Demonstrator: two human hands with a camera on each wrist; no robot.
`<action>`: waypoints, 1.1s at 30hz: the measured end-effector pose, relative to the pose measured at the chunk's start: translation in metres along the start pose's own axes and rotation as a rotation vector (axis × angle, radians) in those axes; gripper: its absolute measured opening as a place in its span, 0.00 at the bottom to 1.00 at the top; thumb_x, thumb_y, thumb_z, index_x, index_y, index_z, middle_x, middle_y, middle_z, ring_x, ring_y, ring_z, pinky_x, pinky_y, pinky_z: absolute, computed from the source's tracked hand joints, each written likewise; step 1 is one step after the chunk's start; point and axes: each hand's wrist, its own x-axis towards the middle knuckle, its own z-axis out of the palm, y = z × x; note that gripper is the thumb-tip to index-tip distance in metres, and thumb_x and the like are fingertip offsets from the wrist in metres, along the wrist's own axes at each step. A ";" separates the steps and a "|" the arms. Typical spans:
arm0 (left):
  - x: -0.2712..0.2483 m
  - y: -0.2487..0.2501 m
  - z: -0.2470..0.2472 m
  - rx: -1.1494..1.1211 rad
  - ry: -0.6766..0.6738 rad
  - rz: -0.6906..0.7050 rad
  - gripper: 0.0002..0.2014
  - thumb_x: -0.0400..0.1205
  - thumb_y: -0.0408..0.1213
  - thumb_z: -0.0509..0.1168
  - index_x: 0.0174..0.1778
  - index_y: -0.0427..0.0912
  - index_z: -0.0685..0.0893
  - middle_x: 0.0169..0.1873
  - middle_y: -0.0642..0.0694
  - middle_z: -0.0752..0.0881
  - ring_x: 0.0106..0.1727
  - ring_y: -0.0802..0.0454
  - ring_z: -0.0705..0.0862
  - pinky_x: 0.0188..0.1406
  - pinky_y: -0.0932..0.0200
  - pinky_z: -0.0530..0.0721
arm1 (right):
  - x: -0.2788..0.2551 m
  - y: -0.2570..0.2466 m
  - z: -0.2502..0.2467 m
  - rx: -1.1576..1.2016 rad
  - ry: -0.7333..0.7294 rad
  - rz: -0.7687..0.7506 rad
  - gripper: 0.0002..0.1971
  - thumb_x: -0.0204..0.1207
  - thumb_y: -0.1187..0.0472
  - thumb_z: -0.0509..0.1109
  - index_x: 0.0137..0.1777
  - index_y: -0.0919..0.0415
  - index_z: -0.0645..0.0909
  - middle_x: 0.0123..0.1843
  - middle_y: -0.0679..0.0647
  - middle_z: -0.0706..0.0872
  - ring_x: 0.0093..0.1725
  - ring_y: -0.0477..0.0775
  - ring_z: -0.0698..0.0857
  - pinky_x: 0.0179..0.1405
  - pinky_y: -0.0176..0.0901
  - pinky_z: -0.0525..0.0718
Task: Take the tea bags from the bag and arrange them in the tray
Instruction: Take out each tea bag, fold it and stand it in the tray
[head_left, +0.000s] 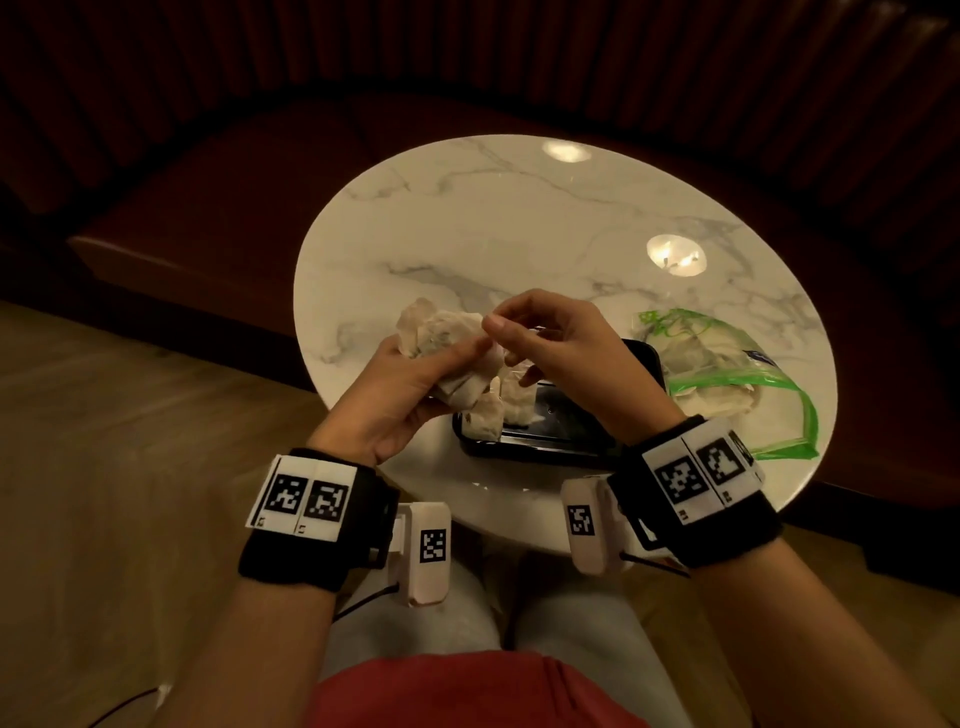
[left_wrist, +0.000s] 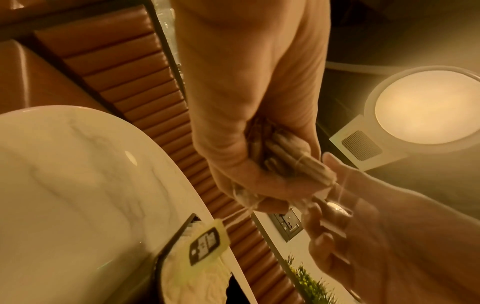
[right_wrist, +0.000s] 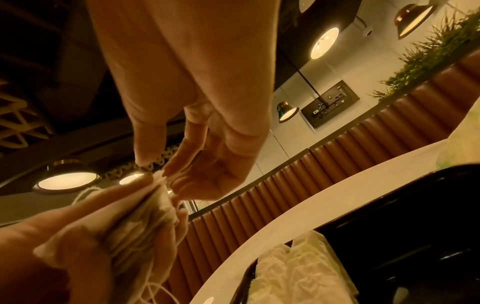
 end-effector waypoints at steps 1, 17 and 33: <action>0.000 -0.001 0.001 0.009 -0.009 0.002 0.16 0.71 0.38 0.71 0.54 0.41 0.87 0.46 0.42 0.92 0.48 0.50 0.91 0.40 0.58 0.90 | 0.001 0.000 0.000 -0.004 0.006 0.006 0.08 0.78 0.57 0.73 0.51 0.61 0.85 0.44 0.56 0.88 0.40 0.48 0.85 0.37 0.42 0.86; -0.006 0.004 0.006 -0.219 -0.137 -0.066 0.15 0.73 0.38 0.68 0.54 0.40 0.85 0.47 0.40 0.90 0.49 0.46 0.89 0.47 0.49 0.91 | 0.003 -0.012 -0.012 -0.053 0.047 -0.052 0.05 0.82 0.61 0.69 0.52 0.63 0.81 0.40 0.61 0.89 0.37 0.48 0.86 0.39 0.43 0.84; -0.003 -0.007 0.008 -0.323 -0.049 -0.050 0.21 0.67 0.39 0.75 0.55 0.39 0.85 0.44 0.42 0.91 0.45 0.47 0.91 0.43 0.55 0.90 | 0.005 -0.012 -0.015 -0.229 0.163 -0.184 0.03 0.82 0.63 0.69 0.51 0.59 0.84 0.45 0.47 0.88 0.39 0.36 0.83 0.42 0.30 0.82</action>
